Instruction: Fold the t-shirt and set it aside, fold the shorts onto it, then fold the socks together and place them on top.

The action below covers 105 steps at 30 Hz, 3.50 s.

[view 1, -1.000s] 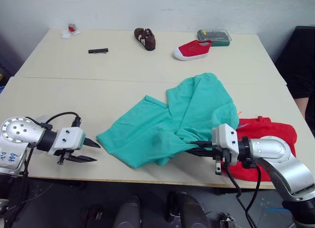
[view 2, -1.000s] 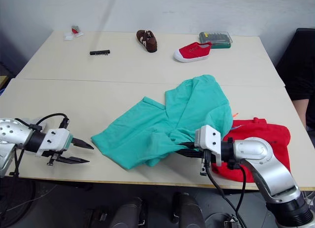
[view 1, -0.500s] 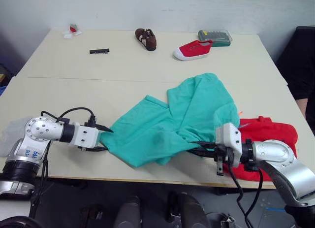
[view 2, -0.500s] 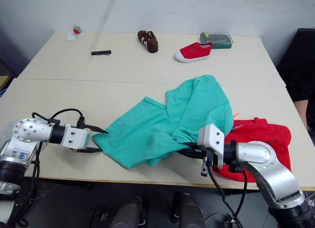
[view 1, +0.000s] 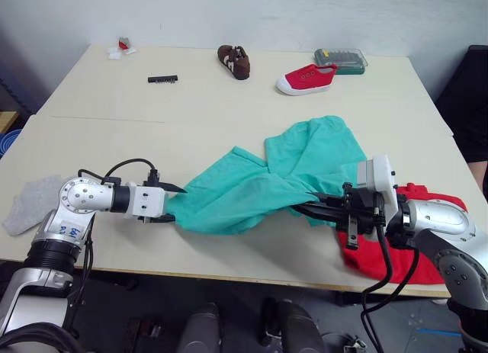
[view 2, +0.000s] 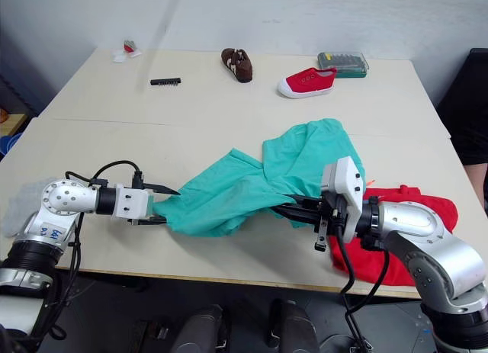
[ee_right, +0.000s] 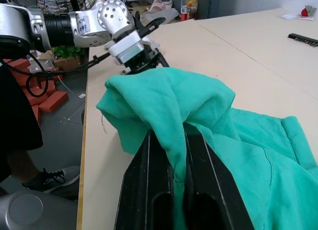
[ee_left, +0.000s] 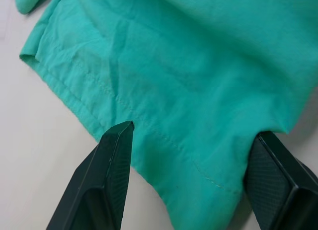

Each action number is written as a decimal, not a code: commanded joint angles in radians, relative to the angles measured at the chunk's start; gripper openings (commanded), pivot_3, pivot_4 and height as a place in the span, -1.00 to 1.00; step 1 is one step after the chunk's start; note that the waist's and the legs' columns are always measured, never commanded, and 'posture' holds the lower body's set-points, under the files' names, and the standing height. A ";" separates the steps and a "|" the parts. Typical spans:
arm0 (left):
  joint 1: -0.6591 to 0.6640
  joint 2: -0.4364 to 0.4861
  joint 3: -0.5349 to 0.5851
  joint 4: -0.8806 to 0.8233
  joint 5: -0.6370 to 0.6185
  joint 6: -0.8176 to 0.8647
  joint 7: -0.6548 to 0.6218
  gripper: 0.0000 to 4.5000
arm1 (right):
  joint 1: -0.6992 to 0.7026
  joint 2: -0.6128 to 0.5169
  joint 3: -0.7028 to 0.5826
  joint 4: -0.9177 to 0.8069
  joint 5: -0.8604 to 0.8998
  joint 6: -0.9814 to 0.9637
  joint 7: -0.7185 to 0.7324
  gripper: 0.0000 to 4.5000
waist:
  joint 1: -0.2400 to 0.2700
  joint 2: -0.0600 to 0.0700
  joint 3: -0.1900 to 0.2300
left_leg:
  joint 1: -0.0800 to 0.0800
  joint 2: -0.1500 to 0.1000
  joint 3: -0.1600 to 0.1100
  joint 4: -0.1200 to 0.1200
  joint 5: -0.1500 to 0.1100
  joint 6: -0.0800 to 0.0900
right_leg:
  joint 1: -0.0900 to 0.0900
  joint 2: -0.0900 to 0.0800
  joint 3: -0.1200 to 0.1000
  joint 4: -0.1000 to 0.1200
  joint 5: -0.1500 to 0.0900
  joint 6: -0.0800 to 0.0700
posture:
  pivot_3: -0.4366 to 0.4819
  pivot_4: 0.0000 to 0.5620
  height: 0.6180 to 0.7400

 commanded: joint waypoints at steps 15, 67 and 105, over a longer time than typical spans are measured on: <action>0.021 0.096 -0.024 0.043 -0.093 0.143 -0.239 -0.98 | 0.134 -0.089 0.105 -0.027 -0.225 -0.176 0.097 -1.00 | -0.009 -0.003 -0.001 | -0.001 0.001 0.000 -0.001 0.000 -0.001 | -0.001 0.001 -0.001 -0.002 0.000 0.000 | -0.05 -0.47 1.00; 0.469 0.553 0.572 -0.344 -0.490 0.973 -0.463 -0.98 | 0.046 0.008 0.317 0.196 -0.420 -0.592 0.224 -1.00 | -0.058 -0.018 0.004 | -0.004 0.004 0.048 0.017 -0.014 0.007 | -0.029 -0.006 0.000 0.007 0.014 -0.005 | -0.05 -0.47 1.00; -0.946 -0.443 -0.070 0.864 0.207 0.271 0.474 -0.58 | 0.197 0.231 -0.116 0.121 0.258 0.101 -0.496 -1.00 | -0.044 -0.020 -0.003 | -0.005 0.001 0.061 0.018 -0.019 0.023 | -0.026 -0.006 0.007 -0.012 0.029 0.009 | -0.05 -0.47 1.00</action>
